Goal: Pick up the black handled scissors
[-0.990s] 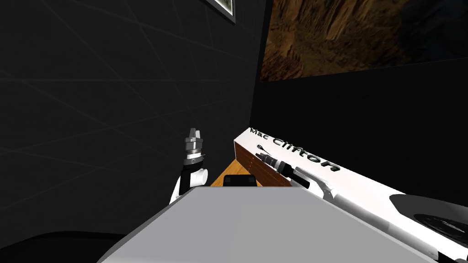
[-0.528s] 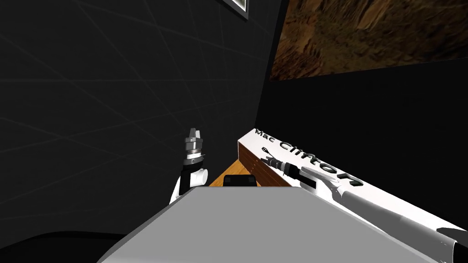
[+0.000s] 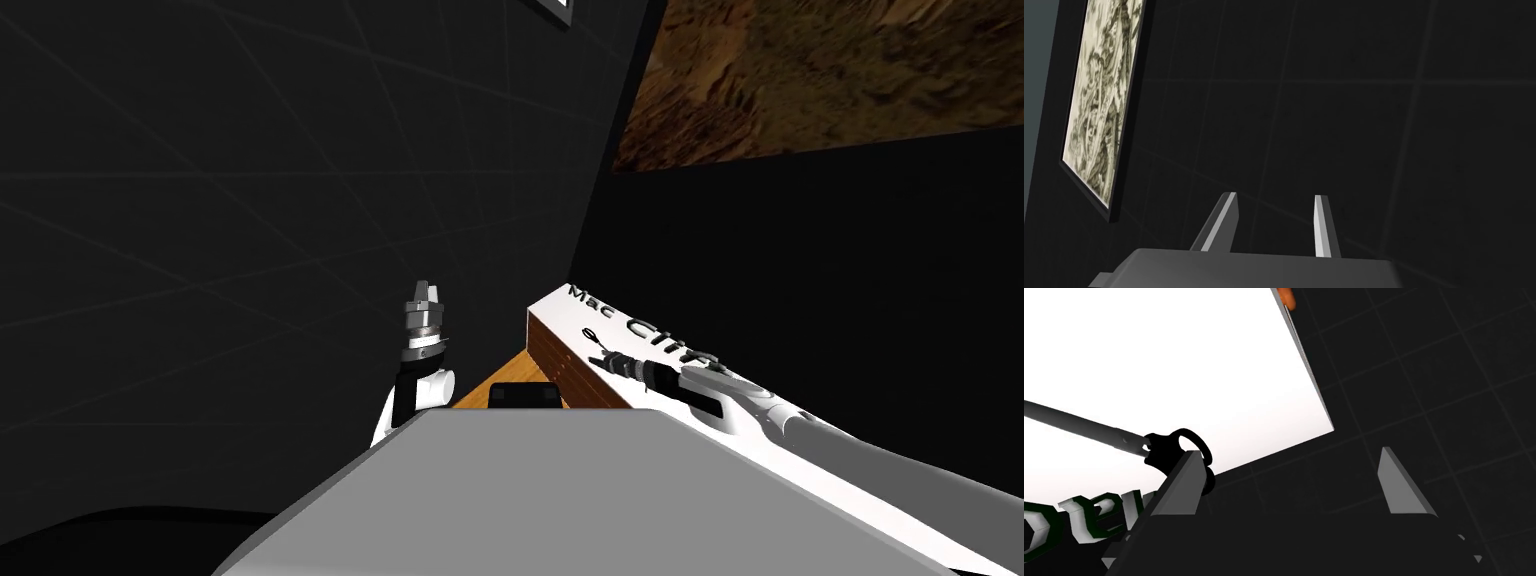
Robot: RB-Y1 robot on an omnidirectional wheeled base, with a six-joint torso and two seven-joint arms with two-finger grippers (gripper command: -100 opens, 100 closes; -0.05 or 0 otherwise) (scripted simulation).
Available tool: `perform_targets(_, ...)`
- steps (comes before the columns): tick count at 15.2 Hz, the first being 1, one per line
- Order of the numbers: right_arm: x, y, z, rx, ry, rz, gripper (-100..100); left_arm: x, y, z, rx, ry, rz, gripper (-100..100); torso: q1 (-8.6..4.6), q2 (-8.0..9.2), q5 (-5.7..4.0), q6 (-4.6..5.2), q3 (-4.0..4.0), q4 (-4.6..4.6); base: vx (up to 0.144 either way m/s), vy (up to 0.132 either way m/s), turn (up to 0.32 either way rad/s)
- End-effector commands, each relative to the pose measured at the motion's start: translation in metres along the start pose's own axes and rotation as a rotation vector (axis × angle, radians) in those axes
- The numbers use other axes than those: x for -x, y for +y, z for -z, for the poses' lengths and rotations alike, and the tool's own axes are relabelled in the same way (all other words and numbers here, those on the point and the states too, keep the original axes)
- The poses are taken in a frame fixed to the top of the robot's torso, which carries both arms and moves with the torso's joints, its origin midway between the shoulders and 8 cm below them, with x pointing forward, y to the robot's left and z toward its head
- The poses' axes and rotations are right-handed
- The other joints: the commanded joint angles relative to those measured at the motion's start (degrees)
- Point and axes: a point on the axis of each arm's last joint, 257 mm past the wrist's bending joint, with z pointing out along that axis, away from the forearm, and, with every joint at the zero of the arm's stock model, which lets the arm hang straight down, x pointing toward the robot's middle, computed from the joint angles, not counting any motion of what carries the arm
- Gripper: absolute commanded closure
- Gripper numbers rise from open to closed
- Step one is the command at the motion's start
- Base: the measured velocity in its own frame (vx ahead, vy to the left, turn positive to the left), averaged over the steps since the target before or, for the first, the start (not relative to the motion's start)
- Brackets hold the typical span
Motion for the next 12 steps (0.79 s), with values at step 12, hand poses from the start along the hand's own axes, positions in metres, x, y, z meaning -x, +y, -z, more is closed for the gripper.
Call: perform_targets(12,-0.075,-0.116,0.087,-0.202,0.314,0.192,-100,0.000,0.000,0.000,0.000,0.000,0.000,0,0.20,-0.54,0.04,-0.05,-0.31,-0.12,0.072,0.017,0.229)
